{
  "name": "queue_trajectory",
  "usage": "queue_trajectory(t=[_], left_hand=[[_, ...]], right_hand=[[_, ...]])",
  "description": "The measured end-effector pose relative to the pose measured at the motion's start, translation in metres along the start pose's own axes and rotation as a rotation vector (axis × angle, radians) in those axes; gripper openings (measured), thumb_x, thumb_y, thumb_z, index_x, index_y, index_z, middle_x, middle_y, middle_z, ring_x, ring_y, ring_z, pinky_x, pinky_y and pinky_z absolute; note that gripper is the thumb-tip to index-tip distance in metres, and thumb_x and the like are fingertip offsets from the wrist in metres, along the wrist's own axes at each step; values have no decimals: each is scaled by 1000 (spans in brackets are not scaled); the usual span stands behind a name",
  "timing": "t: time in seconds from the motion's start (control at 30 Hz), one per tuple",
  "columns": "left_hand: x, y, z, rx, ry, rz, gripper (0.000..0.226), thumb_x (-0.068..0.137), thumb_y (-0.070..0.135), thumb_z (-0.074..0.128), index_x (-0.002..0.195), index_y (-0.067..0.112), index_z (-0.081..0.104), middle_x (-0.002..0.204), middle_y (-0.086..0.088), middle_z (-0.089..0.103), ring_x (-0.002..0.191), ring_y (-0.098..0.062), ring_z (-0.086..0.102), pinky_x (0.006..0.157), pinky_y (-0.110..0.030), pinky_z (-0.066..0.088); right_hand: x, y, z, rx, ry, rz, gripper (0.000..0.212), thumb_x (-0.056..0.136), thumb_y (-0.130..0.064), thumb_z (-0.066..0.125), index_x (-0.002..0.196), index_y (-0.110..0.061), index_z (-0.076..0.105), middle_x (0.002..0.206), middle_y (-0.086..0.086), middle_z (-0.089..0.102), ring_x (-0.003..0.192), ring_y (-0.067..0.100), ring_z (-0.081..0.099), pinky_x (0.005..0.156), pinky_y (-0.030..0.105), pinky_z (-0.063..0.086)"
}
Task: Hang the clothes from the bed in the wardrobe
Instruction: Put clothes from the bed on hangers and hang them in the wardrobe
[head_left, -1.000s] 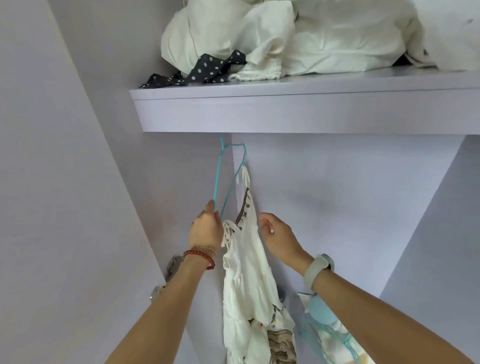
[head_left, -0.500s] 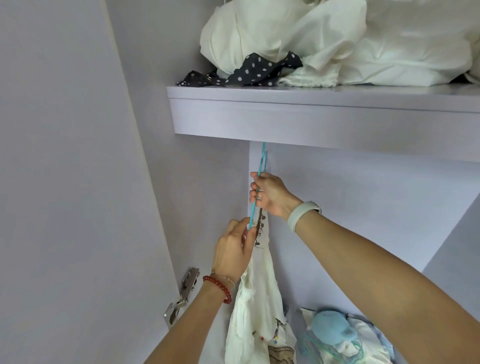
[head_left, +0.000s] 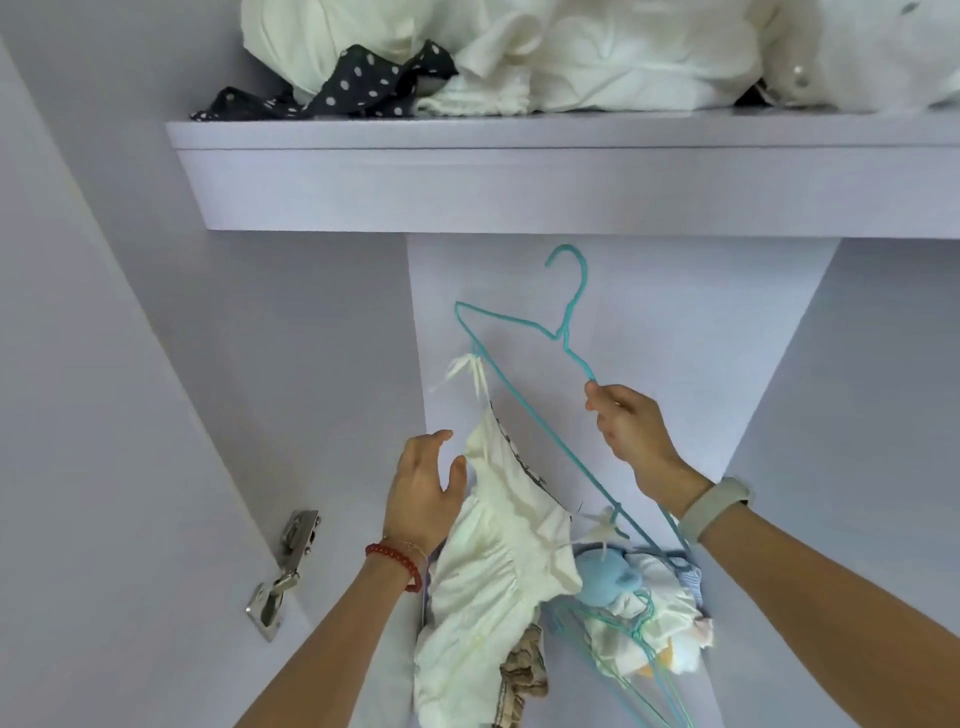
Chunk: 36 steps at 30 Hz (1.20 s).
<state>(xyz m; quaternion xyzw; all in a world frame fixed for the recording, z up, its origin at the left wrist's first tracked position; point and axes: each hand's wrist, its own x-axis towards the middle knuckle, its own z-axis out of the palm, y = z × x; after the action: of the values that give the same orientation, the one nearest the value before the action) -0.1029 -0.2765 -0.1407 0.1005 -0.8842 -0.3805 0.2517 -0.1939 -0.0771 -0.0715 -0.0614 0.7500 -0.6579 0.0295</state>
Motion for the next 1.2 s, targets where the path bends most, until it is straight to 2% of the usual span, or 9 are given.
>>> queue_trajectory(t=[0.1, 0.23, 0.33, 0.43, 0.53, 0.63, 0.83, 0.97, 1.2], left_hand=[[2, 18, 15, -16, -7, 49, 44, 91, 14, 52, 133, 7, 41, 133, -11, 42, 124, -27, 42, 101, -35, 37], [5, 53, 36, 100, -26, 190, 57, 92, 16, 51, 142, 8, 27, 150, -15, 23, 137, -30, 23, 107, -45, 25], [-2, 76, 60, 207, -109, 278, 59, 94, 28, 47, 145, 17, 19, 154, -7, 11, 142, -28, 8, 110, -48, 14], [-15, 96, 83, 349, -174, 413, 44, 96, 30, 43, 139, 21, 37, 149, -5, 31, 141, -25, 16, 111, -51, 2], [-42, 118, 99, 260, -295, 608, 36, 96, 30, 39, 108, 10, 66, 101, -10, 67, 102, -28, 61, 104, -53, 26], [-79, 139, 111, 123, -440, 662, 34, 93, 30, 41, 93, 8, 67, 80, -7, 66, 68, -29, 63, 66, -37, 49], [-146, 177, 127, -100, -439, 661, 6, 84, 16, 65, 81, 14, 70, 74, 2, 69, 58, -15, 58, 56, -21, 42], [-180, 201, 127, -212, -488, 742, 14, 81, 24, 61, 75, 14, 70, 64, 1, 66, 51, -19, 54, 50, -29, 46], [-267, 279, 119, -380, -581, 894, 6, 78, 16, 72, 72, 15, 69, 61, -1, 65, 52, -24, 59, 52, -25, 40]], right_hand=[[-22, 27, -40, -108, 138, -107, 39, 88, -26, 58, 60, -4, 43, 51, -2, 29, 46, 6, 25, 45, 15, 26], [-64, 52, -99, -343, 312, -226, 51, 87, -21, 61, 49, -18, 27, 50, -2, 22, 50, 12, 22, 50, 26, 24], [-106, 64, -146, -609, 385, -359, 48, 86, -20, 62, 51, -17, 30, 49, 1, 23, 50, 19, 22, 49, 30, 23], [-145, 71, -192, -766, 462, -445, 46, 85, -36, 51, 50, -9, 38, 45, 0, 25, 45, 18, 23, 45, 31, 29], [-181, 81, -237, -800, 580, -421, 49, 83, -42, 43, 54, -3, 49, 45, 0, 32, 43, 15, 31, 46, 28, 36], [-222, 94, -270, -818, 703, -335, 38, 85, -33, 50, 64, -2, 58, 50, -1, 40, 45, 20, 42, 52, 29, 37], [-318, 103, -289, -879, 901, -218, 26, 86, -22, 50, 83, 0, 63, 62, 1, 50, 53, 18, 45, 57, 25, 36], [-393, 98, -284, -938, 1080, -172, 39, 88, -36, 42, 86, -2, 61, 59, -4, 45, 50, 20, 43, 54, 28, 37], [-516, 68, -302, -1053, 1428, -37, 24, 89, -15, 45, 87, 4, 58, 78, 23, 58, 73, 41, 55, 69, 43, 39]])
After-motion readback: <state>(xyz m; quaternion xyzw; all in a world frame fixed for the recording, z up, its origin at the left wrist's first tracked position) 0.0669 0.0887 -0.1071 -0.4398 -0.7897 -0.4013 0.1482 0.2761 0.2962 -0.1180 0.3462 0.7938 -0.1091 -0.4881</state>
